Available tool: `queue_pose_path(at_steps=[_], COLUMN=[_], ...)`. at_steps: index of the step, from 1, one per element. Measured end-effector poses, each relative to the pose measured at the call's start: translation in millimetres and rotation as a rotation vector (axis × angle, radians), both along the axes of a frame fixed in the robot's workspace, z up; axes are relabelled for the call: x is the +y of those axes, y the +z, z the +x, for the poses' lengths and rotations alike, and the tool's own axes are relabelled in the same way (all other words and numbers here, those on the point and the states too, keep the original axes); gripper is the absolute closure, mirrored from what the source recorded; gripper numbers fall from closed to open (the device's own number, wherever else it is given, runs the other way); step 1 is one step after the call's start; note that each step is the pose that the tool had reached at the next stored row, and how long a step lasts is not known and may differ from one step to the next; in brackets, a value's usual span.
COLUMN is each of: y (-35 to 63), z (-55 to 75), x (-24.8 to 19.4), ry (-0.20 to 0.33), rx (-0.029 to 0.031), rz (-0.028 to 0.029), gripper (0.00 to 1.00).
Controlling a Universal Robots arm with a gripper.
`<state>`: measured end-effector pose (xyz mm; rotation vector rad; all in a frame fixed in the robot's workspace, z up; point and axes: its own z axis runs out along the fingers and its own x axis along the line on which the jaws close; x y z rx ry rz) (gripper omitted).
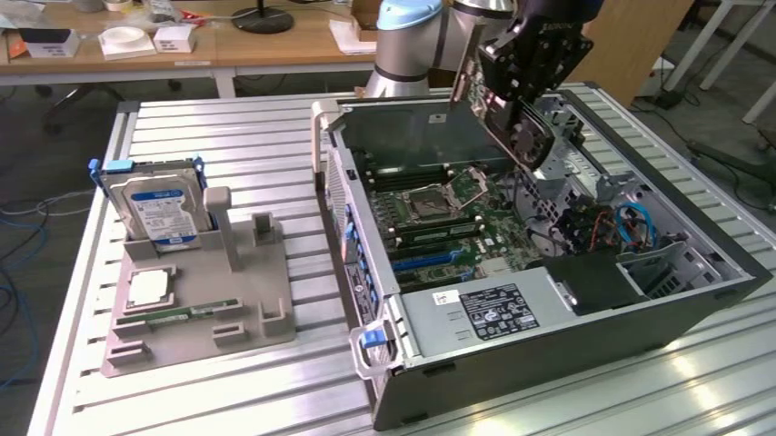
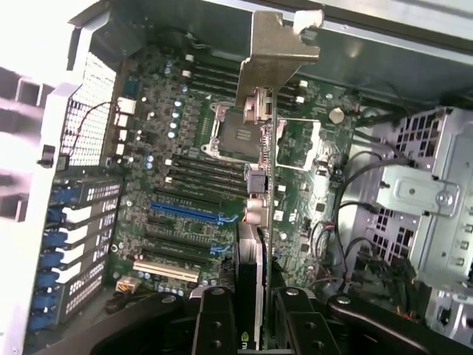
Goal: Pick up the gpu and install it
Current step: 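Insert the gpu into the slot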
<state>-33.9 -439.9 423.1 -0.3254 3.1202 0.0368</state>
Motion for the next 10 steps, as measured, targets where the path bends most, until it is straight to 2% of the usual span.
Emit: queue_pose_path(at_steps=[4,10], y=[0.0,-0.1], z=[0.0,-0.8], x=[0.0,0.0], ry=[0.051,0.103], rx=[0.0000,0.0014], rz=[0.0088,0.0104], gripper=[0.73,0.73])
